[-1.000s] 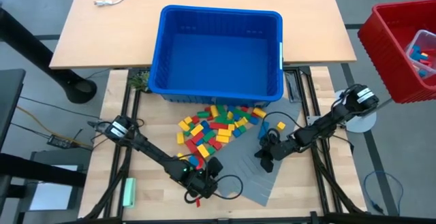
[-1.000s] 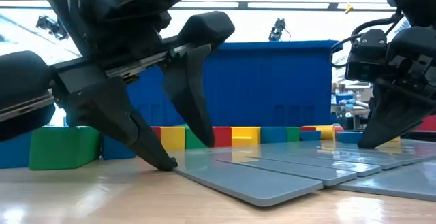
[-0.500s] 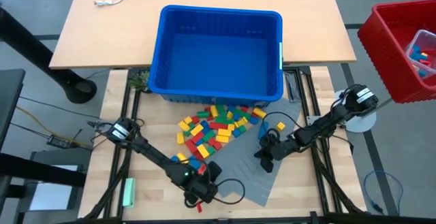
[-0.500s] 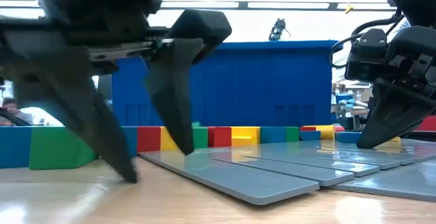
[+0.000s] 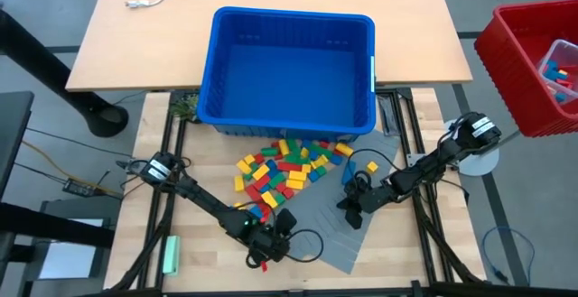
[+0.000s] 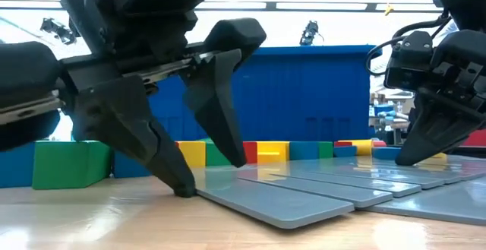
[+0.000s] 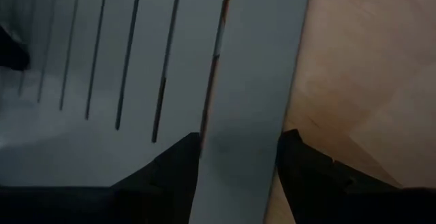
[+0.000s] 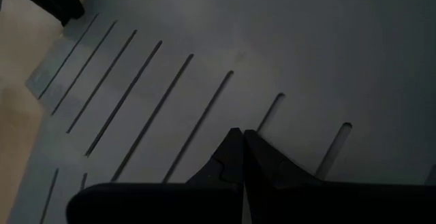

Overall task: Sort blocks
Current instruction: Assemble the blue bin using gray bin divider

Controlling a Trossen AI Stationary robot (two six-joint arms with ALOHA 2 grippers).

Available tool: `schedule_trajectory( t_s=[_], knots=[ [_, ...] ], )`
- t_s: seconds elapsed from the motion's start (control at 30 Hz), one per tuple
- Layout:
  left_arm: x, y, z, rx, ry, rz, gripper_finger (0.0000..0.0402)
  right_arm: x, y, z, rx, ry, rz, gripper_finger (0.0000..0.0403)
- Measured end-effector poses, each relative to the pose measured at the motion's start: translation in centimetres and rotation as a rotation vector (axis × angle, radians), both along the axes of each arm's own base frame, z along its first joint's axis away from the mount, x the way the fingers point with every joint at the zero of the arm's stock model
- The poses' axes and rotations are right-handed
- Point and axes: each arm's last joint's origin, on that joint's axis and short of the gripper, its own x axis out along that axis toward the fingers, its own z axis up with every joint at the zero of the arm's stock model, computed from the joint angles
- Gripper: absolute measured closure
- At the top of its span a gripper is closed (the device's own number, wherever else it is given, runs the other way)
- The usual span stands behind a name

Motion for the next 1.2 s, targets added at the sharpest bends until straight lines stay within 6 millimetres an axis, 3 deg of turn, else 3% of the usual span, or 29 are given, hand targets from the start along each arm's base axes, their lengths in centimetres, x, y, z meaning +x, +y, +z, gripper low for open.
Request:
schedule_trajectory(
  t_s=[0.37,0.63,1.2],
  knots=[
    [-0.3,-1.5,-0.1,0.185,-0.132,-0.096,0.0239,-0.1,0.0,0.0,-0.021,-0.002,-0.005,0.0403],
    [0.2,-1.6,-0.1,0.323,-0.233,-0.034,0.0261,0.1,0.1,0.1,-0.010,-0.019,-0.001,0.0403],
    [2.5,-0.2,-0.8,0.236,-0.343,0.054,0.0267,0.1,0.5,0.2,0.008,-0.029,0.034,0.0403]
  ],
)
